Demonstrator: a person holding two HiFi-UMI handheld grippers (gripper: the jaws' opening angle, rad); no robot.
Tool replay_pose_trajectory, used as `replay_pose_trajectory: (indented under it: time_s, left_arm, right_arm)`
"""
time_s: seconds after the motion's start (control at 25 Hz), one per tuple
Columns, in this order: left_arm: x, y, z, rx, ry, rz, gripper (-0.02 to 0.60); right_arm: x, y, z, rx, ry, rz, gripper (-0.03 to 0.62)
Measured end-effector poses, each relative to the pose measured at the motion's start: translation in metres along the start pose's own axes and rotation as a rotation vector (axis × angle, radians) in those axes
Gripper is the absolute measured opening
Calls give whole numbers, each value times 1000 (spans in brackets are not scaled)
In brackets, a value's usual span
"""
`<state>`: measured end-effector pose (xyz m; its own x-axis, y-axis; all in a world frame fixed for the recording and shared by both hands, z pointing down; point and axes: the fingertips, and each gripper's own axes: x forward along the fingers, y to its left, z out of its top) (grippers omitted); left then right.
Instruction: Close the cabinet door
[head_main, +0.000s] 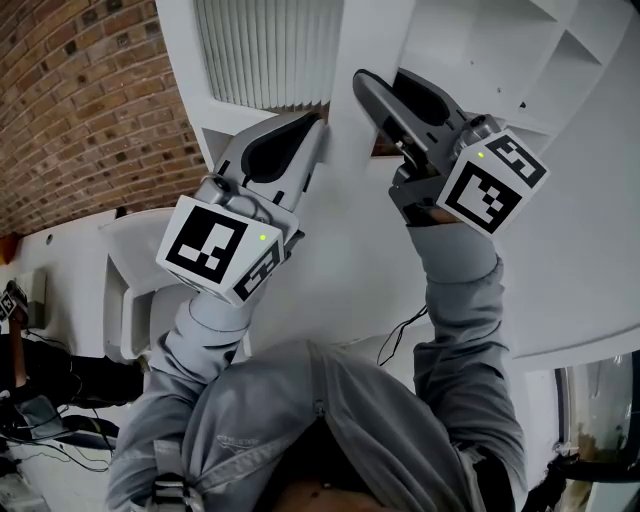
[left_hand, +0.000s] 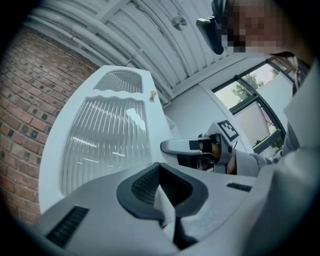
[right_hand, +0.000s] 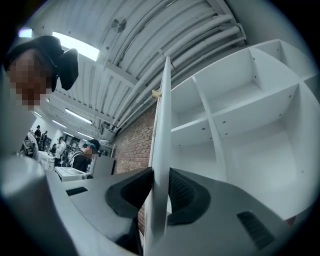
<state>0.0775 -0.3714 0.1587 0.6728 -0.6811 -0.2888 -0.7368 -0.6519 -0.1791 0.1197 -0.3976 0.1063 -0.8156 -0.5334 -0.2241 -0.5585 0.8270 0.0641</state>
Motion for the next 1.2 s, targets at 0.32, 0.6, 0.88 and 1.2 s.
replay_pose_trajectory:
  time_s: [0.32,0.6,0.88,1.2]
  left_arm:
    - [25,8,-13,5,23,35,6]
    - [40,14,-22,4,37,59,6]
    - [52,18,-29,1,45,85,6]
    - [70,24,-38,19,56,110,6]
  right_arm:
    - [6,-26,-3,21,-6,78,103]
    - [11,-42,-6,28,6,130,104]
    - [15,-55,-8,45,12,176,104]
    - [21,-68,-13,58,27,224,104]
